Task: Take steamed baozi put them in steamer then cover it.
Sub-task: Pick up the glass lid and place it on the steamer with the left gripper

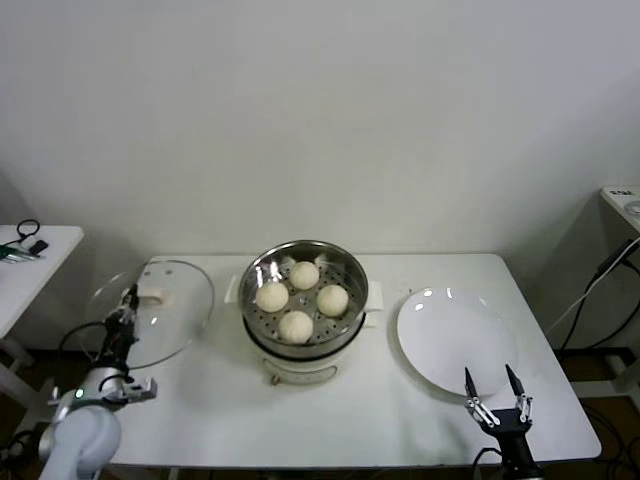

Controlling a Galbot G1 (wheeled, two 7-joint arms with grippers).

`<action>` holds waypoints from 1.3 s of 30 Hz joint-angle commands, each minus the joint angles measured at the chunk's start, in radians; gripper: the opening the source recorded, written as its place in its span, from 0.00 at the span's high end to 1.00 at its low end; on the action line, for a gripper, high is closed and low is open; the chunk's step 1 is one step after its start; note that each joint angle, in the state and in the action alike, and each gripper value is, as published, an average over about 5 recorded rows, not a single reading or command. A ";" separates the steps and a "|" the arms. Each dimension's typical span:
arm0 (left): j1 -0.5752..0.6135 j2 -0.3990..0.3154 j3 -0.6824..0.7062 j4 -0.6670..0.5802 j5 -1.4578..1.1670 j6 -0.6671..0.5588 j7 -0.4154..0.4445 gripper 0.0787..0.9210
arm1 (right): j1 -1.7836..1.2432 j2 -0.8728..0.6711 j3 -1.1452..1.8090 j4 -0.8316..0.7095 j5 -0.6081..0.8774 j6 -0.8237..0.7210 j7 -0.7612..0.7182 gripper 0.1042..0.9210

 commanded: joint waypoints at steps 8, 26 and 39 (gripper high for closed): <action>-0.081 0.005 0.242 -0.443 -0.011 0.346 0.297 0.93 | 0.000 -0.013 -0.009 0.009 -0.019 -0.013 0.027 0.12; -0.318 -0.312 0.697 -0.211 0.308 0.466 0.371 0.93 | 0.022 -0.009 -0.027 0.000 -0.020 0.001 0.044 0.12; -0.330 -0.430 0.714 -0.071 0.447 0.464 0.338 0.93 | 0.027 -0.020 -0.022 -0.006 -0.005 0.015 0.059 0.12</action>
